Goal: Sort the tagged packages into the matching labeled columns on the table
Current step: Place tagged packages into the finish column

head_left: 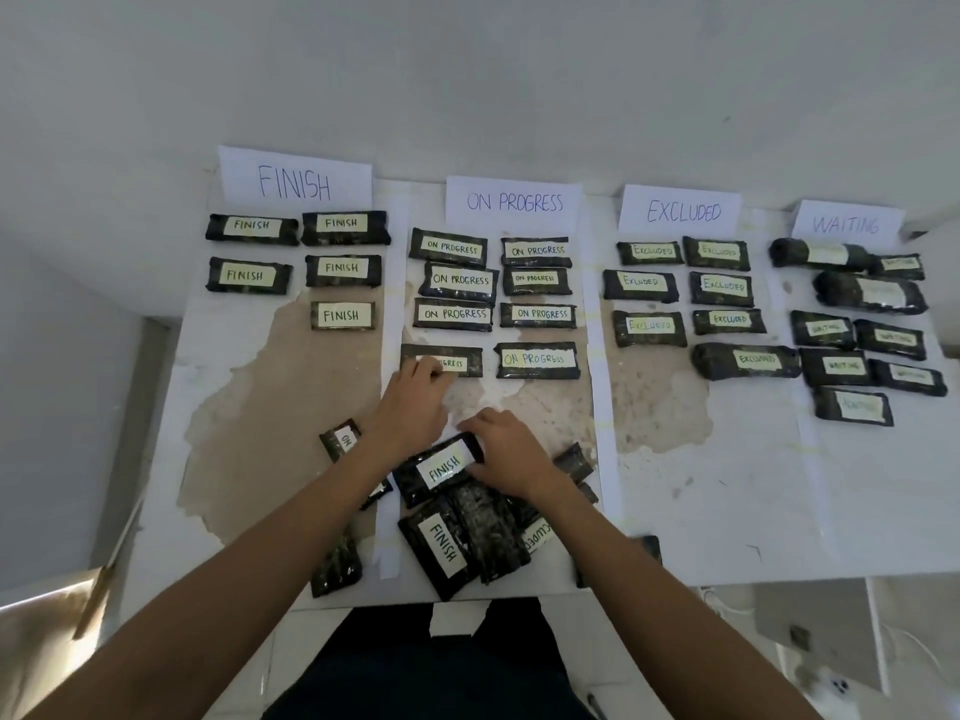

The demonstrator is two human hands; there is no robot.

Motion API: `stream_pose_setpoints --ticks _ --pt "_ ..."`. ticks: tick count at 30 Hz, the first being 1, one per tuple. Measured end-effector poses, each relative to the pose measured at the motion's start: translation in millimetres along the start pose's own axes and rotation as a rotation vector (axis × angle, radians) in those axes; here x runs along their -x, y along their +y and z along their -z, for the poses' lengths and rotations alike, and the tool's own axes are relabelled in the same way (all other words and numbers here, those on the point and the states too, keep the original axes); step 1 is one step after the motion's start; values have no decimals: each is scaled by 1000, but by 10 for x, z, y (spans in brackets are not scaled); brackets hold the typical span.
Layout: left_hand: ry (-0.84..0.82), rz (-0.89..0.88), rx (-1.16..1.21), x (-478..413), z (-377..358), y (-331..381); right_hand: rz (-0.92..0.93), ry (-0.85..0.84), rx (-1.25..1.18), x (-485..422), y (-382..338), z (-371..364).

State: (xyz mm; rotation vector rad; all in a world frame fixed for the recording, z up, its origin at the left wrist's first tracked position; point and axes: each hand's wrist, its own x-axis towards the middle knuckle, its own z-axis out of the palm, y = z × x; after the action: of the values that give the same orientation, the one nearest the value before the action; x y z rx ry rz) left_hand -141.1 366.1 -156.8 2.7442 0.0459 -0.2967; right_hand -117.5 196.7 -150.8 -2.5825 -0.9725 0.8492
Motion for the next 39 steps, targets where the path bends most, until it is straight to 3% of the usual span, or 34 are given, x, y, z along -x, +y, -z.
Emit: stream_pose_setpoints --ticks 3,6,11,16,21,33,39 --pt "31 77 121 350 -107 63 91 -33 210 -17 -71 -46" --pt "47 132 173 648 -198 70 44 -51 214 -66 -92 -42" --pt "54 134 213 869 -146 -19 -148 -65 -327 -148 -131 159" --pt "129 1 86 869 55 -206 -162 -38 -595 -211 -256 402" --pt "223 -1 -26 844 272 -445 -172 -94 -805 -356 -603 447" --pt "270 112 -138 820 521 -1214 -178 -104 -917 -1068 -1339 352" --pt "205 271 -78 541 646 -1838 -141 2 -626 -1439 -1414 390"
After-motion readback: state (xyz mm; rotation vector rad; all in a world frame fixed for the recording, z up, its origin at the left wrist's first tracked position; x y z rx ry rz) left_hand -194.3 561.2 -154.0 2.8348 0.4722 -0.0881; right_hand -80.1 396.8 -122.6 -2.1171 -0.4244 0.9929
